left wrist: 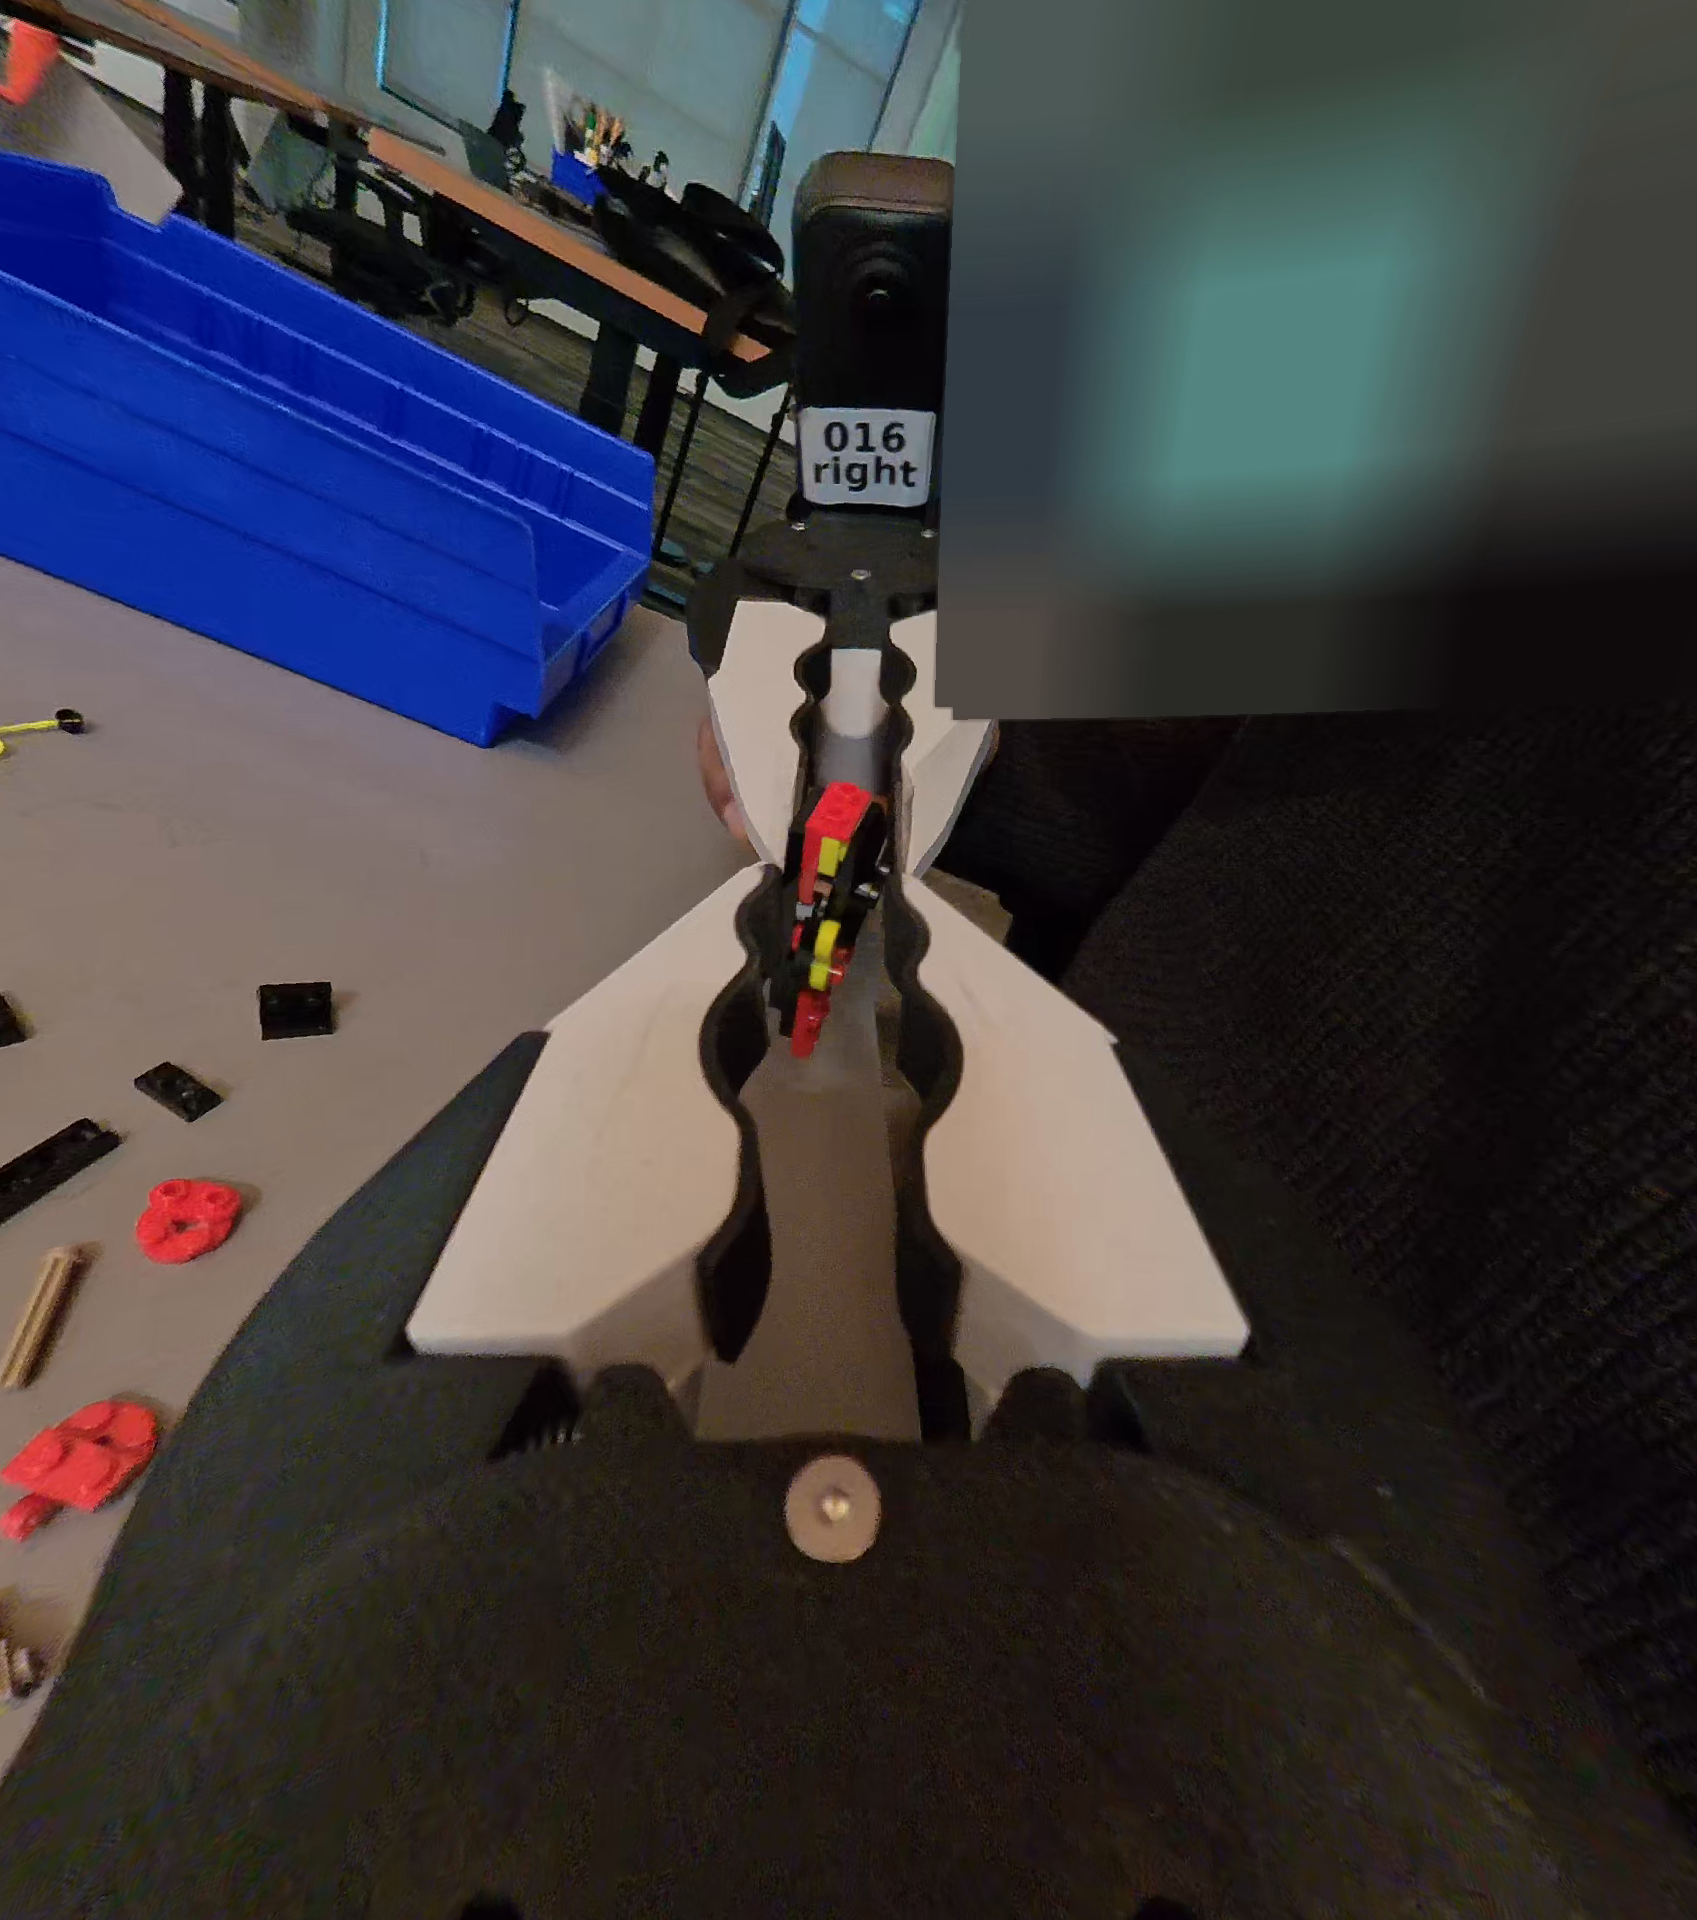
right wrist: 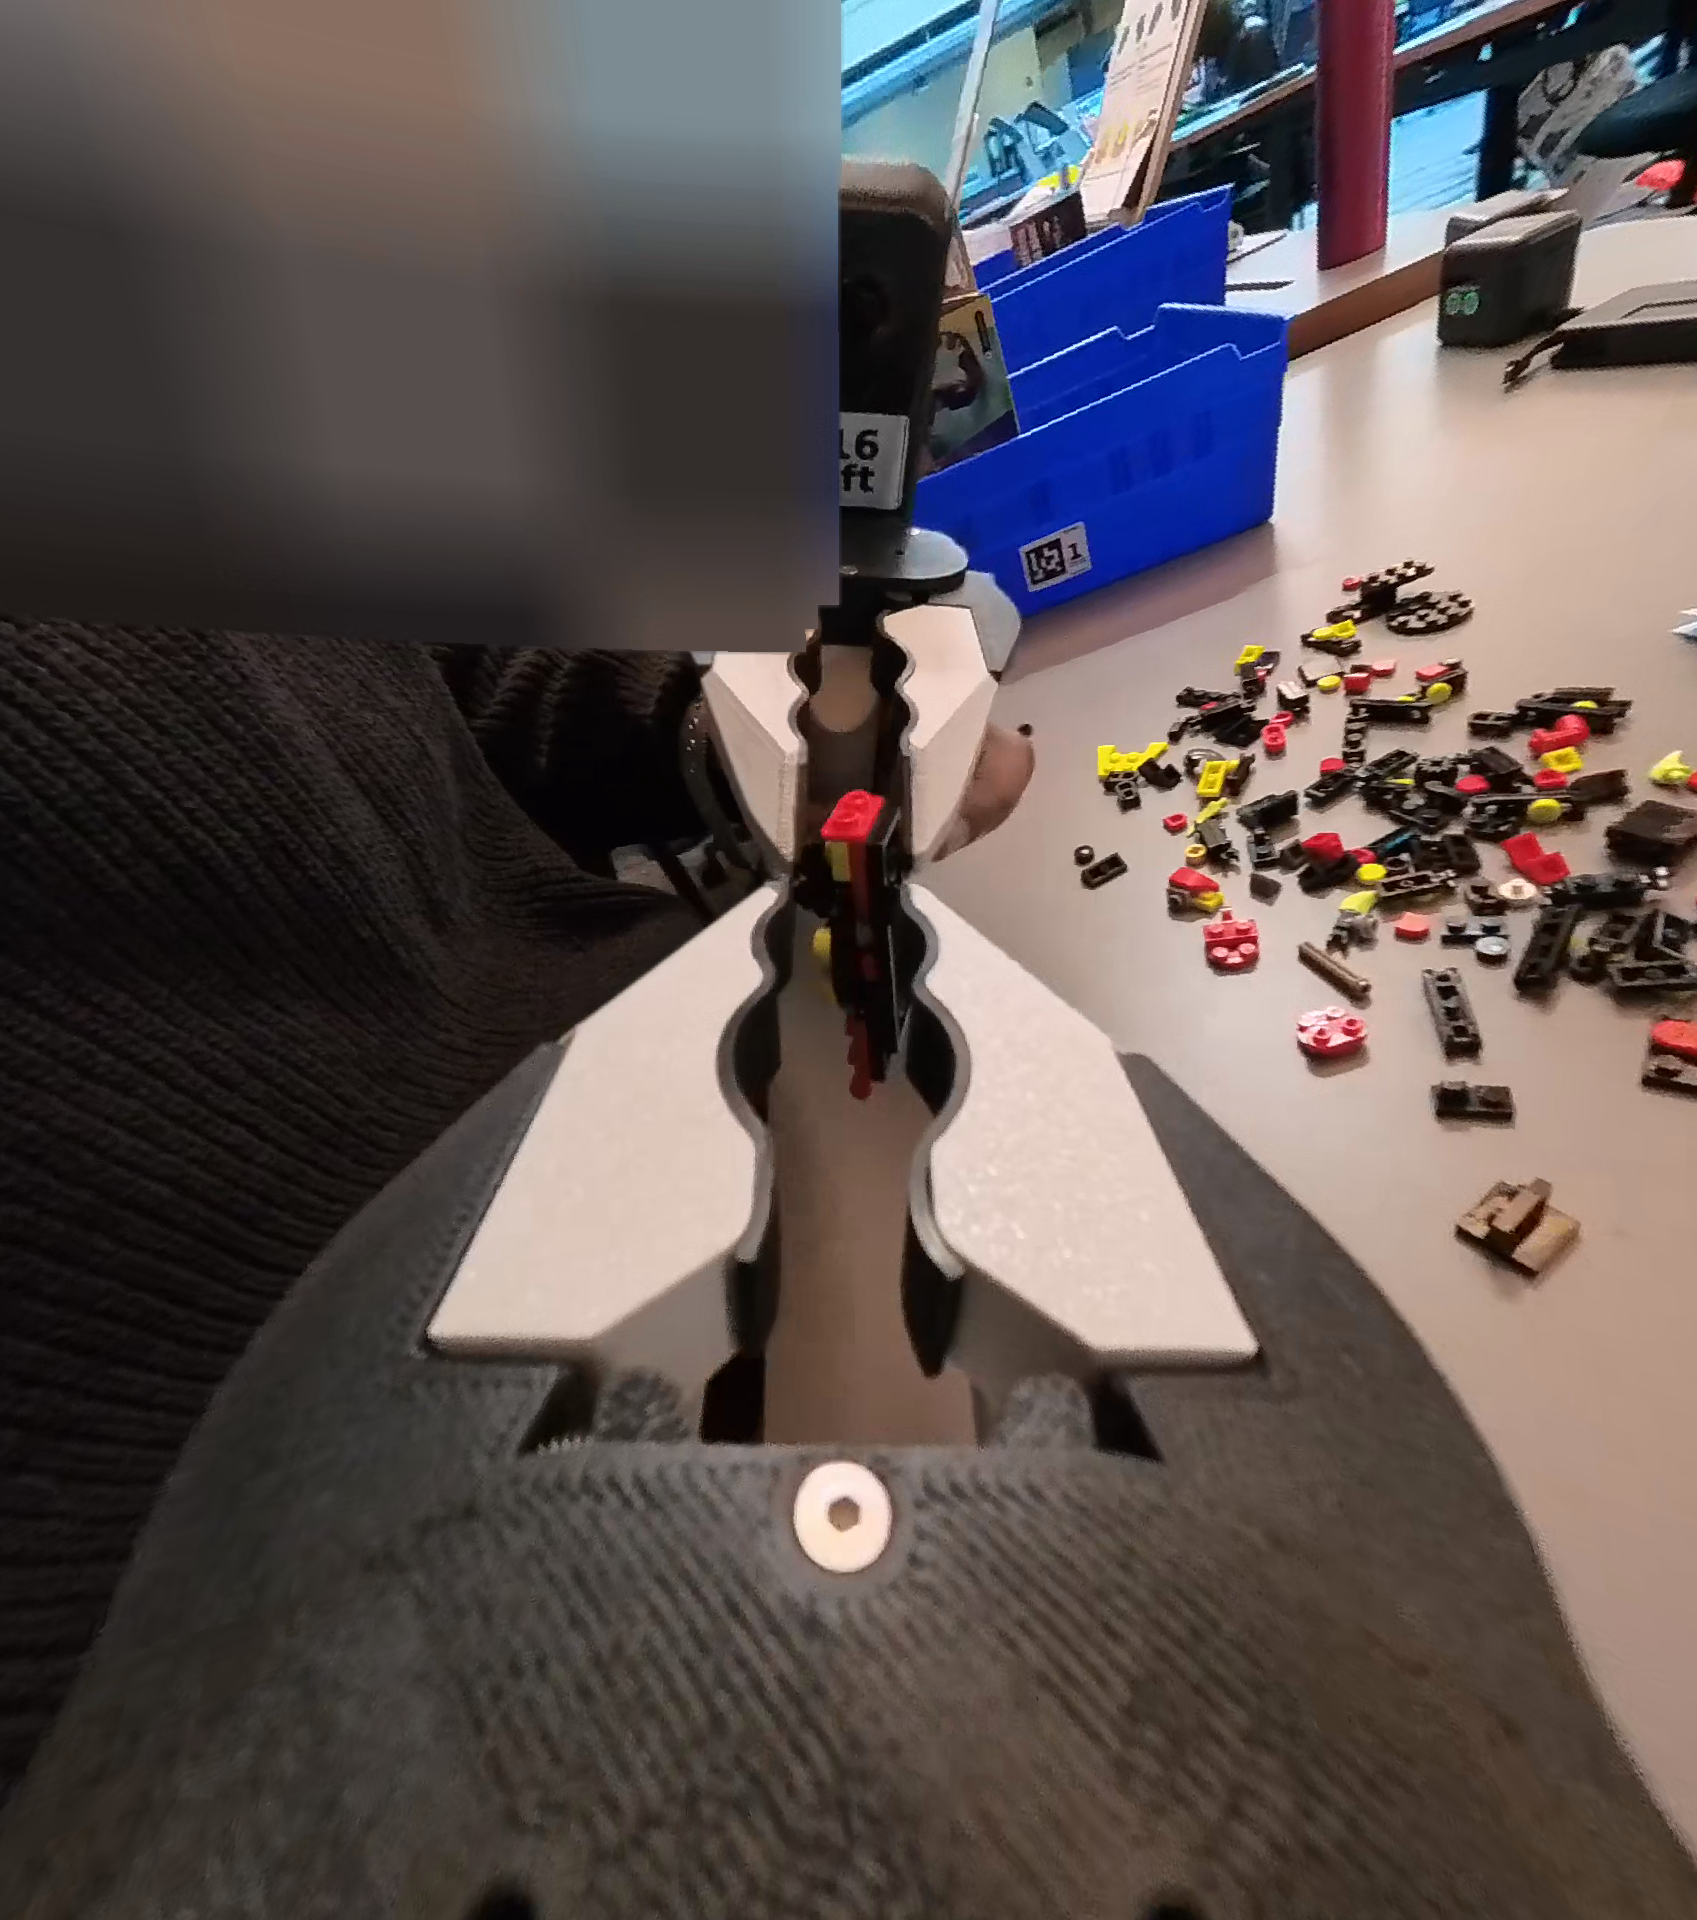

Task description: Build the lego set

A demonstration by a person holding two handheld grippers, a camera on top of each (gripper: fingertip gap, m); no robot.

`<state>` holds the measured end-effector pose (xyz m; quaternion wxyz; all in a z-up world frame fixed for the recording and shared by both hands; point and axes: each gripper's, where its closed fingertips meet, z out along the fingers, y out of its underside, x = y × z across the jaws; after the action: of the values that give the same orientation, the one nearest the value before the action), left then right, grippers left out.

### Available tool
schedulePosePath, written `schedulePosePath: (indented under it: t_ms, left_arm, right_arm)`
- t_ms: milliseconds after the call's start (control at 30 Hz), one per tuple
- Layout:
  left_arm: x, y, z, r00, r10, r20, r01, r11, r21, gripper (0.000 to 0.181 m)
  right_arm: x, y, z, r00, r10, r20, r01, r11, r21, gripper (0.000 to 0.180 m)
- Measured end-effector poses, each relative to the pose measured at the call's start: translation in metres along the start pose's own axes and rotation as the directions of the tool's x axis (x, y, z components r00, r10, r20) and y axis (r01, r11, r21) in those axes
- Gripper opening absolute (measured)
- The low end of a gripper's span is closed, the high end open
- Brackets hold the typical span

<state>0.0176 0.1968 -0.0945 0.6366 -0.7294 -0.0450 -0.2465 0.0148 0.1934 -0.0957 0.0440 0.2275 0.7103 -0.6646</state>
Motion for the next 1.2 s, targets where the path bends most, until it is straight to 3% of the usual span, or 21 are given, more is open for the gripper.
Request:
schedulePosePath:
  t_ms: [600,1200]
  left_arm:
    - [0.013,-0.012,0.001,0.993,-0.07,-0.094,0.078,0.994,0.081,0.02]
    - [0.014,-0.017,0.003,0.966,-0.198,-0.164,0.218,0.97,0.109,0.012]
  right_arm:
    - [-0.015,-0.007,-0.001,0.982,0.115,0.147,-0.12,0.992,0.03,0.016]
    - [-0.012,-0.008,-0.002,0.981,0.122,0.148,-0.129,0.991,0.039,0.016]
